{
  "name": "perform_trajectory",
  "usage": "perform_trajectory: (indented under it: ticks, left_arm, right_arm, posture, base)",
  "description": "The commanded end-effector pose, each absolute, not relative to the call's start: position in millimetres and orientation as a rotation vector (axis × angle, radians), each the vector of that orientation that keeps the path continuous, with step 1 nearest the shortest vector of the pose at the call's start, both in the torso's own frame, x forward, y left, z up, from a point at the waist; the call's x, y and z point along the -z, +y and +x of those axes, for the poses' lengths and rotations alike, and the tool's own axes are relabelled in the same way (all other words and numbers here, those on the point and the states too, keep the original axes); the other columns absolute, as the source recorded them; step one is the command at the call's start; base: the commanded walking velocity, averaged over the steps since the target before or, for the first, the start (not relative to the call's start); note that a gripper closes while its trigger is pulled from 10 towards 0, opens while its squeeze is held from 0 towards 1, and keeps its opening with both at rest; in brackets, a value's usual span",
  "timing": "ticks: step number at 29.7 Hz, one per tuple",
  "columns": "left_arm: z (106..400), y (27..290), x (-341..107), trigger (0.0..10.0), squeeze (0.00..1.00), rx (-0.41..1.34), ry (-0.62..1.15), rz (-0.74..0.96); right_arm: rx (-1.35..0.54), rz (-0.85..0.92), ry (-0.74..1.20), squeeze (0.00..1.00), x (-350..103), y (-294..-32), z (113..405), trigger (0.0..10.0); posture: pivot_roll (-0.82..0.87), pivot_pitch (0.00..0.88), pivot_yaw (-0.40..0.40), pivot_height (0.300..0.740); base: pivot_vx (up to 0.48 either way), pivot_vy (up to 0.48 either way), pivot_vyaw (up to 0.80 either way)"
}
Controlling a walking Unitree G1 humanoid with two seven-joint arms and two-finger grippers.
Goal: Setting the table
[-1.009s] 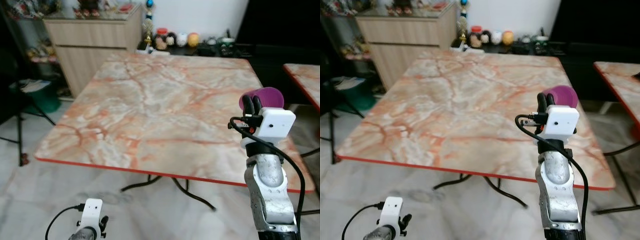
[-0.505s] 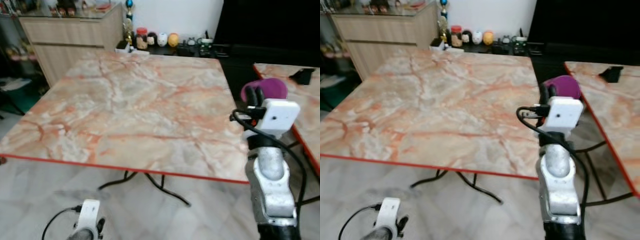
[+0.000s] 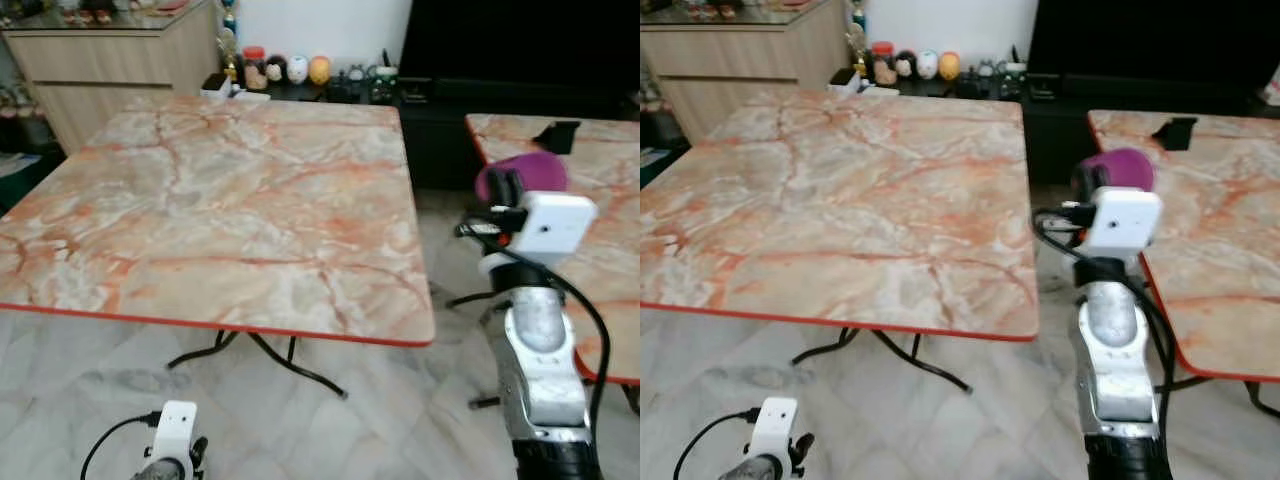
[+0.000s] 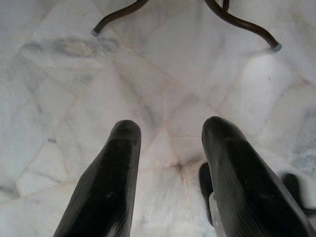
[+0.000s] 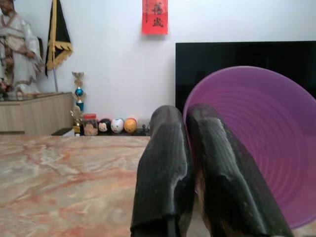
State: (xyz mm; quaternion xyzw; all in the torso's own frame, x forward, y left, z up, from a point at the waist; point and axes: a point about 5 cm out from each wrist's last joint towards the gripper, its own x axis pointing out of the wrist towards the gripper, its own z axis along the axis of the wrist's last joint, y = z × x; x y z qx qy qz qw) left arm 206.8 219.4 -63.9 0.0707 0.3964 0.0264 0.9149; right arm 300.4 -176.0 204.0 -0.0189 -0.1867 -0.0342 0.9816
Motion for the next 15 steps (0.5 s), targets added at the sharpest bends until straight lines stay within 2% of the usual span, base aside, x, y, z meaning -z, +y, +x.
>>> perform_trajectory:
  ticks: [1,12,15]
  left_arm:
    - [207.1,215.8,64.8,10.0,0.0,-0.038,0.826,0.154]
    - [206.2,217.1,65.0,10.0,0.0,-0.03,0.831,0.161]
    - [205.8,217.0,65.2,10.0,0.0,-0.025,0.833,0.165]
  right_arm:
    - [0.085,-0.027,-0.373,0.0,-205.4,-181.1,300.0,10.0]
    - [0.085,-0.033,-0.381,0.0,-210.2,-183.6,301.7,10.0]
    - [0.104,0.02,-0.365,0.0,-206.9,-184.5,301.6,10.0]
  posture:
    - [-0.04,0.0,0.005,0.74]
    - [-0.06,0.0,0.02,0.74]
    - [-0.06,0.0,0.022,0.74]
  base:
    - [0.0,-0.352,0.0]
    - [0.0,-0.353,0.0]
    - [0.0,-0.349,0.0]
